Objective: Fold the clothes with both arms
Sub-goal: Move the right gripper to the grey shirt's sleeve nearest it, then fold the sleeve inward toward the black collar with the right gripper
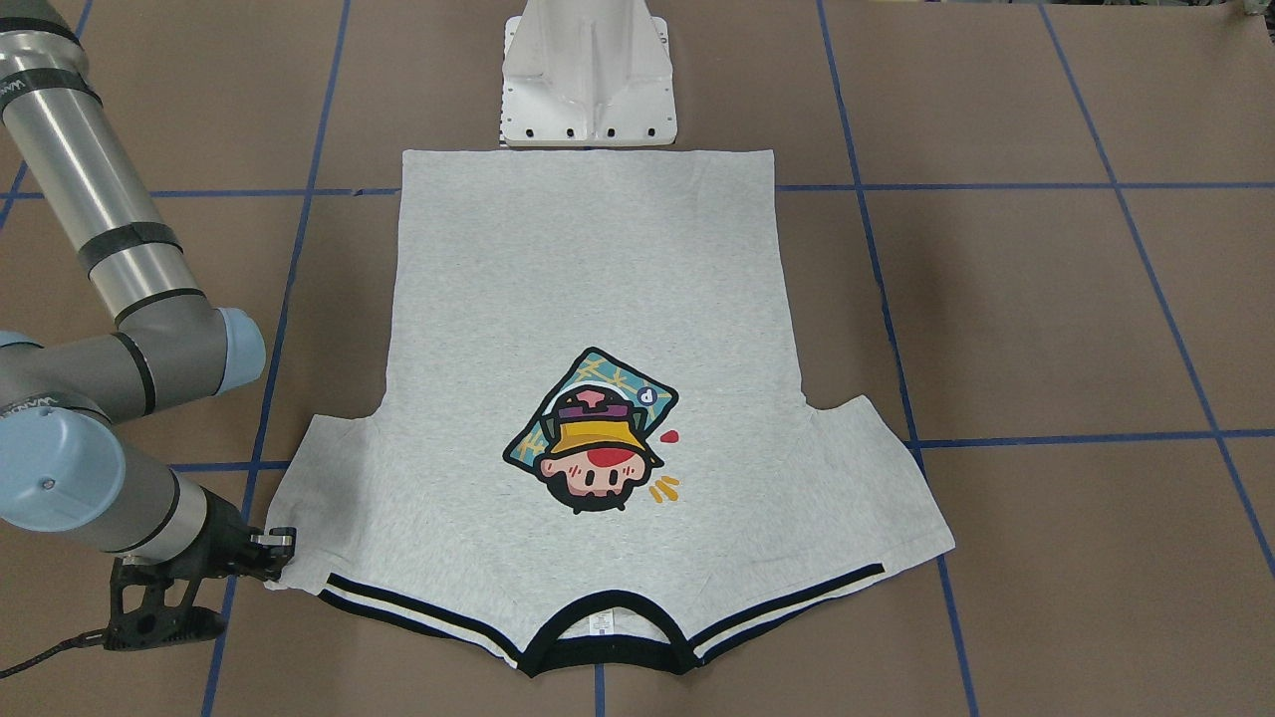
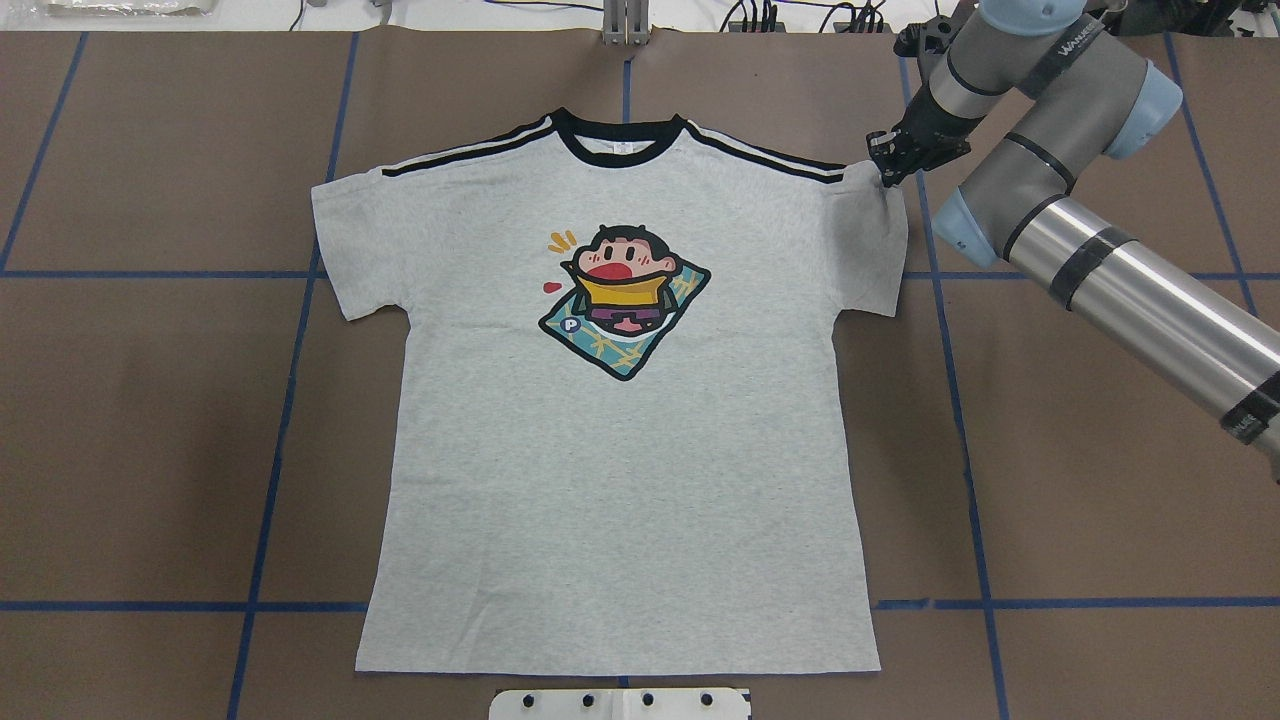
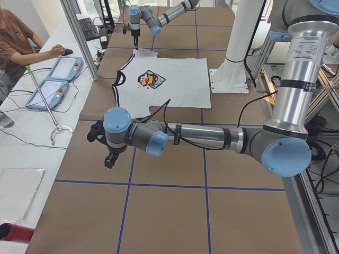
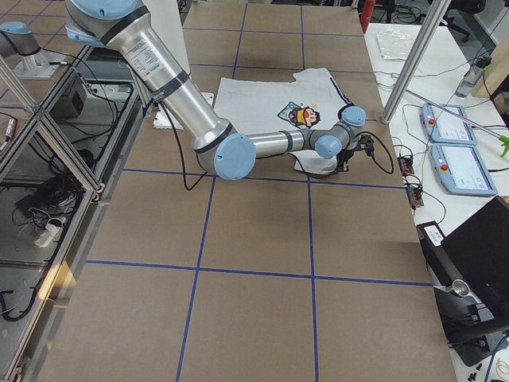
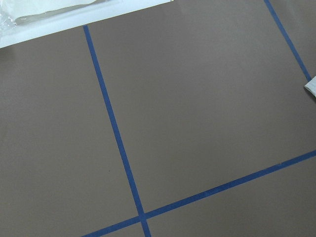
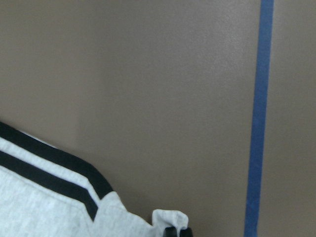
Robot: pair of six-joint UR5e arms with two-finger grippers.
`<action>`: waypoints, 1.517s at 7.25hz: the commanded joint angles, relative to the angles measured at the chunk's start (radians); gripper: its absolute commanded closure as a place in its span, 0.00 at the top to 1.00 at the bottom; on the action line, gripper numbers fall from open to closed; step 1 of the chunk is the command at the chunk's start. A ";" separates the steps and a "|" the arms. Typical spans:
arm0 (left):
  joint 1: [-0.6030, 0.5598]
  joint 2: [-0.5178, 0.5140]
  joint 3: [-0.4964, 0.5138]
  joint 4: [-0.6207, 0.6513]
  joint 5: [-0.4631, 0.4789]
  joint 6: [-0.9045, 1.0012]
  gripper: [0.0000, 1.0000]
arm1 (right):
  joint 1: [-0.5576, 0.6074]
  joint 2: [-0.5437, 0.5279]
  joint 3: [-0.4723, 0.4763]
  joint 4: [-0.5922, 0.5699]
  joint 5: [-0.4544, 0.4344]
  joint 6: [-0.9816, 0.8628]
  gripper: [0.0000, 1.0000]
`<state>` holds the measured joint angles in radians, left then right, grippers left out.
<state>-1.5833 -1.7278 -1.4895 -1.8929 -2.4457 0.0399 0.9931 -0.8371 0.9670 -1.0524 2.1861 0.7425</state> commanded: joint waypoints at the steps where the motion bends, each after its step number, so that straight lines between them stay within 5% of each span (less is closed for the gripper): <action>1: 0.000 0.001 0.003 0.000 0.000 0.000 1.00 | 0.001 -0.007 0.093 -0.017 0.007 0.001 0.00; 3: 0.000 0.001 0.008 0.000 0.000 0.002 1.00 | -0.039 0.003 0.186 -0.063 0.023 0.012 0.00; 5: 0.000 0.001 0.015 0.000 0.000 0.002 1.00 | -0.173 0.041 0.248 -0.061 -0.021 0.275 0.00; 7: -0.001 0.001 0.020 0.000 0.000 0.002 1.00 | -0.266 0.155 0.166 -0.069 -0.210 0.388 0.00; 8: -0.001 0.002 0.018 -0.002 0.000 0.002 1.00 | -0.266 0.220 0.065 -0.069 -0.221 0.391 0.00; 11: -0.001 0.001 0.020 -0.002 0.000 0.000 1.00 | -0.257 0.231 0.006 -0.064 -0.310 0.391 0.00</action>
<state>-1.5845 -1.7261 -1.4698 -1.8944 -2.4452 0.0404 0.7327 -0.6113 0.9965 -1.1176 1.9114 1.1324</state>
